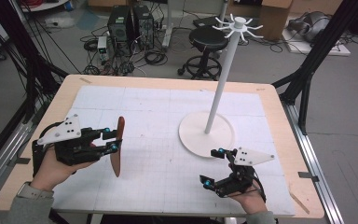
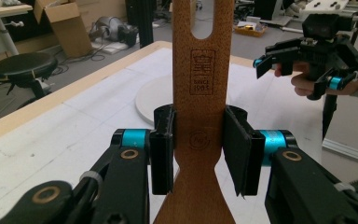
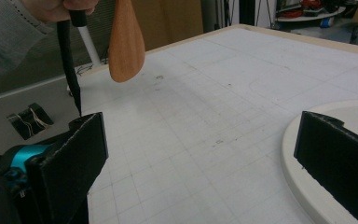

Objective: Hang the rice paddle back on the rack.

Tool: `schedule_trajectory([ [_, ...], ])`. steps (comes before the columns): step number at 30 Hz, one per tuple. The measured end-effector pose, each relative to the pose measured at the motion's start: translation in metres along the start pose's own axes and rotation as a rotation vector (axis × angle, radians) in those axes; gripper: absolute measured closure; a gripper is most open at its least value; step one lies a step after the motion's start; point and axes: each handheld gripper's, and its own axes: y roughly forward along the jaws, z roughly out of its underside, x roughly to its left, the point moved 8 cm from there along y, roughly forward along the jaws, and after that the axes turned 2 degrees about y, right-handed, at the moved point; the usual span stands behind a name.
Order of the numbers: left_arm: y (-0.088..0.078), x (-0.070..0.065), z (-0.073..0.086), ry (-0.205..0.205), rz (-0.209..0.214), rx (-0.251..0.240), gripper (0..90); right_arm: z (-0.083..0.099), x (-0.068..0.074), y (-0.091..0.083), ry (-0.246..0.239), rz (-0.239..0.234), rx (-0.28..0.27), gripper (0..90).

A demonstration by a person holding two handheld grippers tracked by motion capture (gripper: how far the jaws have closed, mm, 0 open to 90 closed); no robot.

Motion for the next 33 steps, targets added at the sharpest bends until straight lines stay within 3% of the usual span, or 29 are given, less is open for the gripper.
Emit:
schedule_trajectory([
  [10, 0.010, 0.005, -0.013, 0.007, -0.005, 0.004, 65.0, 0.002, 0.000, 0.002, -0.006, -0.007, 0.015, 1.5],
  [12, 0.012, 0.005, -0.016, -0.004, 0.003, -0.015, 65.0, 0.006, 0.004, 0.001, -0.027, -0.016, 0.036, 1.5],
  [18, 0.027, 0.006, -0.022, 0.004, 0.001, -0.001, 65.0, 0.014, 0.012, -0.003, -0.083, -0.048, 0.066, 1.5],
  [29, 0.051, 0.007, -0.043, 0.031, 0.017, -0.003, 65.0, 0.007, 0.010, -0.013, -0.091, -0.035, -0.009, 1.5],
  [33, 0.056, 0.009, -0.052, 0.020, 0.026, -0.012, 65.0, 0.003, 0.012, -0.017, -0.101, -0.041, -0.041, 1.5],
])
